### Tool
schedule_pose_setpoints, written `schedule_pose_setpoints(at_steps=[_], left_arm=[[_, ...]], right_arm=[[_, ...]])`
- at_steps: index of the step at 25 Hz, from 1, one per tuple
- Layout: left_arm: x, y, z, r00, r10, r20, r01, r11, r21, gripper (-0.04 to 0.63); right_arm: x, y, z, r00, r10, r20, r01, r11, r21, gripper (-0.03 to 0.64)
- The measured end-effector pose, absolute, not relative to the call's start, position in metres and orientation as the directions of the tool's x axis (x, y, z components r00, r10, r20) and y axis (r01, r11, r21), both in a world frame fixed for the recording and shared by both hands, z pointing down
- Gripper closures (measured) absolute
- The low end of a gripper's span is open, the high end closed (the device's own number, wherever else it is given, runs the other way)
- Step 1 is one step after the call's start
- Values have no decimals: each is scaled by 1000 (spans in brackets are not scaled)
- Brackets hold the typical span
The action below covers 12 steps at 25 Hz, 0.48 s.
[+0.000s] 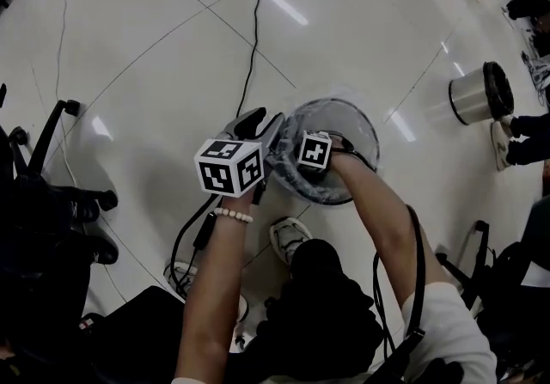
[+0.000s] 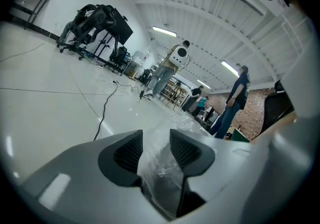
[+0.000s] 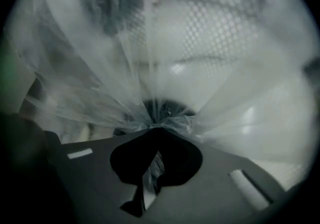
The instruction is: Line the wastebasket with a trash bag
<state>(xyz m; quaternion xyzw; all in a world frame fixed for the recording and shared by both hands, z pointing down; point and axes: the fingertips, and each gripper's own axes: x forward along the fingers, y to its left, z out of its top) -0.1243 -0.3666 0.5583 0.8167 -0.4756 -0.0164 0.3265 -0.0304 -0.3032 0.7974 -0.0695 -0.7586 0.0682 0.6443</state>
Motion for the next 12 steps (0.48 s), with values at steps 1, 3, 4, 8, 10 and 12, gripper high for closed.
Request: schedule_pose_setpoints(at_steps=[1, 3, 4, 8, 10, 12], left_arm=[[-125, -367, 559, 545, -789, 284, -769, -334, 546, 414], [-127, -366, 557, 539, -795, 279, -772, -334, 541, 414], [-127, -365, 555, 542, -796, 270, -767, -337, 546, 414], [-116, -363, 554, 573, -772, 276, -756, -367, 542, 414], [-115, -363, 560, 567, -771, 290, -761, -354, 544, 414], [-117, -363, 563, 561, -775, 291, -759, -341, 555, 414]], right_arm=[[-31, -305, 800, -169, 193, 966, 12, 981, -194, 617], [-34, -305, 806, -186, 195, 963, 4, 980, -198, 617], [-36, -304, 808, -198, 208, 958, 2, 977, -211, 617], [-50, -296, 809, -274, 262, 925, 26, 964, -266, 617], [-52, -295, 807, -282, 262, 923, 41, 964, -261, 617], [-53, -299, 799, -276, 254, 927, 52, 967, -249, 617]])
